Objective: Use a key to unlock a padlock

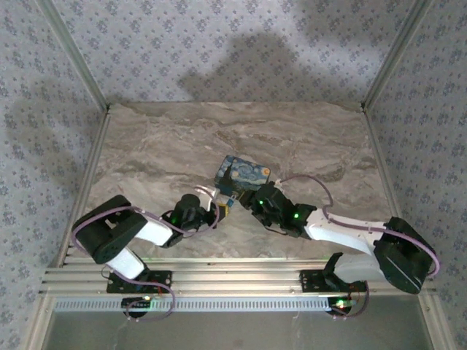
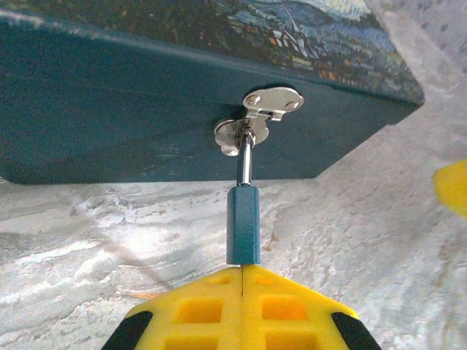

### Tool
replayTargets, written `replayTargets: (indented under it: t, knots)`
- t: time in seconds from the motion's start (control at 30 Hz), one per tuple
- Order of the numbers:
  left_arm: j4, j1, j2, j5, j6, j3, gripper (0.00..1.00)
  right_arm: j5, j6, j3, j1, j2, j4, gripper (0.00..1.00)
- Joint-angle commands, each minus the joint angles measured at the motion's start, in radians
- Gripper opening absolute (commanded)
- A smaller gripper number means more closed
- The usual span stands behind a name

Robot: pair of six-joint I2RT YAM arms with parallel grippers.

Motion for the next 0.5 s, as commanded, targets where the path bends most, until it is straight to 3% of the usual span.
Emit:
replayTargets:
  t: [0.0,0.2,0.47]
  knots:
    - [0.058,0.051,-0.015,0.194,-0.102,0.002,0.00,0.042,-0.036,0.003,0.007,0.038,0.064,0.62]
    - [0.082,0.135,-0.003,0.369,-0.167,0.020,0.00,0.012,-0.050,0.019,0.014,0.143,0.227,0.62]
    - [0.007,0.146,-0.018,0.400,-0.125,0.029,0.00,-0.019,-0.057,0.047,0.028,0.252,0.363,0.61]
